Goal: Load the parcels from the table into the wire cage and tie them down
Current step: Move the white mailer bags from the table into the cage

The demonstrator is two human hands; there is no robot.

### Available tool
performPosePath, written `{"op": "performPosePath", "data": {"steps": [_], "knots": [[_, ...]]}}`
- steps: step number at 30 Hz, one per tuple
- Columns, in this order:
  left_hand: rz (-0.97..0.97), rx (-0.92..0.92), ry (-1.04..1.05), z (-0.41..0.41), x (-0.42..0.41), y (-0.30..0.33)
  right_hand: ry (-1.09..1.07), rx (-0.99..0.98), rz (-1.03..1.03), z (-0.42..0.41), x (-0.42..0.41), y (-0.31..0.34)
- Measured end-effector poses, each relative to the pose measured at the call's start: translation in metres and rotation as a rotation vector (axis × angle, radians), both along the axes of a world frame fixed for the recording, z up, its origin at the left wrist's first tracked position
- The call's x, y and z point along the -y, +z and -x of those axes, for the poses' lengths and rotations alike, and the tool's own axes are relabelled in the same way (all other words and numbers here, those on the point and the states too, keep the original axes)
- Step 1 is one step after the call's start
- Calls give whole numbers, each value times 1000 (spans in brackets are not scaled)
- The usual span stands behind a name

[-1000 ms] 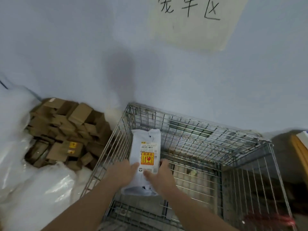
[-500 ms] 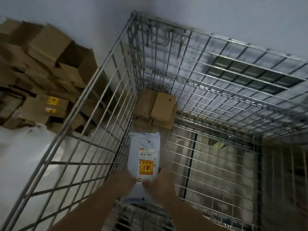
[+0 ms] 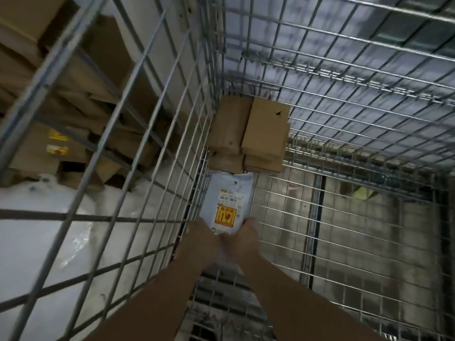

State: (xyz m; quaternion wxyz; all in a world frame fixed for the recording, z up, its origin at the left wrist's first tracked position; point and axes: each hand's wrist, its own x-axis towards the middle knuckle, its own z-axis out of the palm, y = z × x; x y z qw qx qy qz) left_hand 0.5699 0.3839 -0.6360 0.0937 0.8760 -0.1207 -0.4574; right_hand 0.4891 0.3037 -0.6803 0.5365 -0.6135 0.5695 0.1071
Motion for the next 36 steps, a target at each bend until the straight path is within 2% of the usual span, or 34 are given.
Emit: {"op": "performPosePath", "data": {"steps": [2, 8, 11, 14, 18, 20, 23, 27, 31, 36], "knots": [[-67, 80, -59, 5, -1, -1, -14, -5, -20, -8, -5, -9], [-173, 105, -193, 12, -10, -4, 71, 12, -9, -5, -10, -16], [-120, 70, -178, 9, -15, 2, 213, 17, -5, 9, 0, 0], [-77, 44, -249, 6, -19, 22, 359, -13, -24, 23, 23, 35], [-102, 56, -420, 0, -8, 78, 750, -154, 5, 38, 72, 116], [-117, 92, -498, -8, 7, 121, 947, -217, 61, 44, 99, 169], [-90, 91, -572, -24, 42, 202, 1021, -258, 152, 47, 141, 262], [-34, 161, -732, -48, 96, 354, 1011, -273, 334, 42, 187, 412], [17, 399, -769, -51, 137, 522, 928, -202, 548, 50, 210, 570], [156, 692, -788, -18, 157, 750, 782, -137, 758, 99, 223, 779]]}}
